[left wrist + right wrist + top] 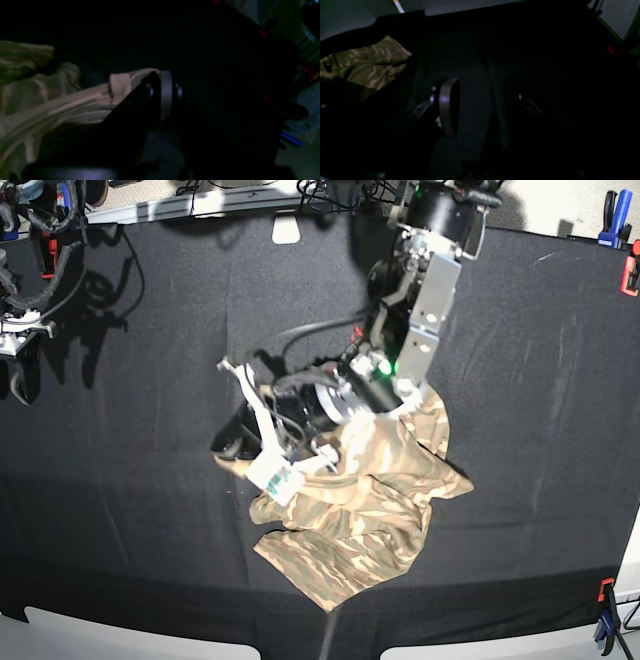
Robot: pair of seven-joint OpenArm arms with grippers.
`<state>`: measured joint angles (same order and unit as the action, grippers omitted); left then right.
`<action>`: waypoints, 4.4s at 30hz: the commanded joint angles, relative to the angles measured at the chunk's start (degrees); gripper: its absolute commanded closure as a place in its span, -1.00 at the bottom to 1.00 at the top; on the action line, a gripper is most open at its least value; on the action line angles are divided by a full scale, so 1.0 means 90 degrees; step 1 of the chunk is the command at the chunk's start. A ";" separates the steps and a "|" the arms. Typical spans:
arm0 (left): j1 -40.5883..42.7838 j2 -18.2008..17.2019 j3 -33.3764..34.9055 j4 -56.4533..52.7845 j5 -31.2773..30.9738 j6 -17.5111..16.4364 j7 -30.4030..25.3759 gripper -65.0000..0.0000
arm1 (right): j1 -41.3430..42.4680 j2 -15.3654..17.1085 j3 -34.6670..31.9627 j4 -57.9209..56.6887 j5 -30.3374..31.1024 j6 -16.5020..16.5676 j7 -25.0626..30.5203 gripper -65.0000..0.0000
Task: Layout the t-shirt on the table in an organized manner, then fold the t-shirt properly
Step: 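Lift the shirt with the left gripper and carry it toward the table center, then lower both grippers onto opposite sides of the shirt and grasp, then drag the shirt with the right gripper away from the left gripper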
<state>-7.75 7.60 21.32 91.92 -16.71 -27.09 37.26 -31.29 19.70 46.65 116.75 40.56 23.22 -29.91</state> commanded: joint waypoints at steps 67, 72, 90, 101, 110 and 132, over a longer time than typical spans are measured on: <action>-0.1253 -0.3723 0.0012 0.0177 0.1460 0.2113 0.1911 -0.27 | 0.3718 -0.0937 -0.5372 -0.2715 -0.3990 0.0362 -0.1319 0.14; -0.1253 -0.3723 0.0012 0.0177 0.1576 0.2186 0.1957 -0.27 | 0.3718 -0.0935 -0.5372 -0.2766 -0.4097 0.0369 -0.1081 0.14; -0.1253 -0.3723 0.0012 0.0177 0.1569 0.2186 0.1955 -0.27 | 0.3718 -0.0937 -0.5442 -0.3266 -0.4155 0.0593 -0.0920 0.97; -0.1253 -0.3723 0.0012 0.0177 0.1569 0.2183 0.1955 -0.27 | 0.3718 -0.0884 -0.5435 -0.3259 -0.4330 0.0590 -0.1161 1.00; -0.1253 -0.3723 0.0012 0.0177 0.1569 0.2186 0.1955 -0.27 | 0.3718 0.0056 -0.5258 -0.3259 -0.4631 0.0532 -0.1450 1.00; -0.1251 -0.3718 0.0012 0.0177 0.0629 0.2183 0.1809 -0.27 | 0.3706 0.2676 -0.0962 -0.3262 -0.3929 0.0078 -0.1994 1.00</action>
<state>-17.50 -25.43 21.76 92.47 -11.20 -7.73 54.46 1.15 41.91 37.43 86.39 5.89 24.43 -49.06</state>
